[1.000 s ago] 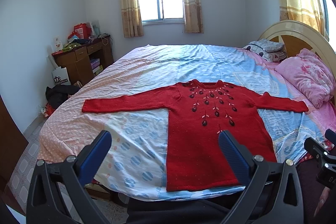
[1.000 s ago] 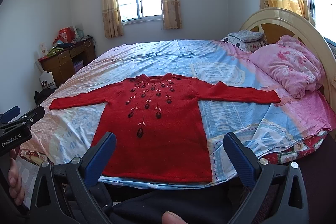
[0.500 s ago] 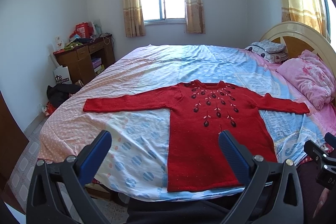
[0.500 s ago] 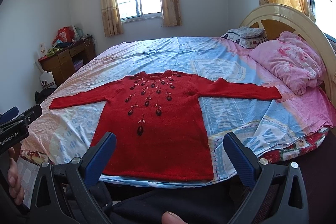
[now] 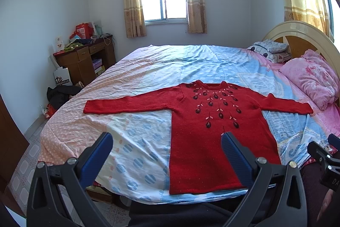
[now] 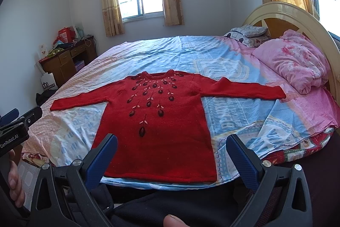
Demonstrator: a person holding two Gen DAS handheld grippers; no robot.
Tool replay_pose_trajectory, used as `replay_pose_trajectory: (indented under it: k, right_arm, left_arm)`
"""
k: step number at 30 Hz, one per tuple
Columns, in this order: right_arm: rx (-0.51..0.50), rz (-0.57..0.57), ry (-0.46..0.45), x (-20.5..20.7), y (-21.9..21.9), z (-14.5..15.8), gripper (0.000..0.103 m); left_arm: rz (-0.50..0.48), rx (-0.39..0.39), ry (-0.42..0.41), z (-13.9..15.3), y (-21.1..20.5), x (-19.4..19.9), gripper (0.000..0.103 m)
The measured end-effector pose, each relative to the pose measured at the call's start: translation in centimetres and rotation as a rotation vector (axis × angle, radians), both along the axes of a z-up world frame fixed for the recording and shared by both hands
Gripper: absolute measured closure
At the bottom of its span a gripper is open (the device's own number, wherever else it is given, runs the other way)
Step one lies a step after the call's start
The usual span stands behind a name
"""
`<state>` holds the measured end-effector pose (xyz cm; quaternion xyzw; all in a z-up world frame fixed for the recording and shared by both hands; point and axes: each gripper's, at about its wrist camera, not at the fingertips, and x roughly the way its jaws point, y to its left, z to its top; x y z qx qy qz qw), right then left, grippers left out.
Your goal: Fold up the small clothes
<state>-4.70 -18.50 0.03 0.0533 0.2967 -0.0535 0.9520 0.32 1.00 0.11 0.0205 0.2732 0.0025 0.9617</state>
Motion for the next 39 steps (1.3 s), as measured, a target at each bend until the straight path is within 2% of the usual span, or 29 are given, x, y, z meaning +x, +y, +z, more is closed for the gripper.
replay_pose_trajectory:
  k: [23, 39]
  right_arm:
    - [0.001, 0.007, 0.017, 0.3, -0.2, -0.5, 0.001]
    - [-0.014, 0.015, 0.045, 1.5, -0.2, -1.9, 0.001]
  left_arm:
    - [-0.005, 0.009, 0.011, -0.3, -0.1, 0.0, 0.000]
    - [-0.052, 0.038, 0.062, -2.4, -1.8, 1.6, 0.000]
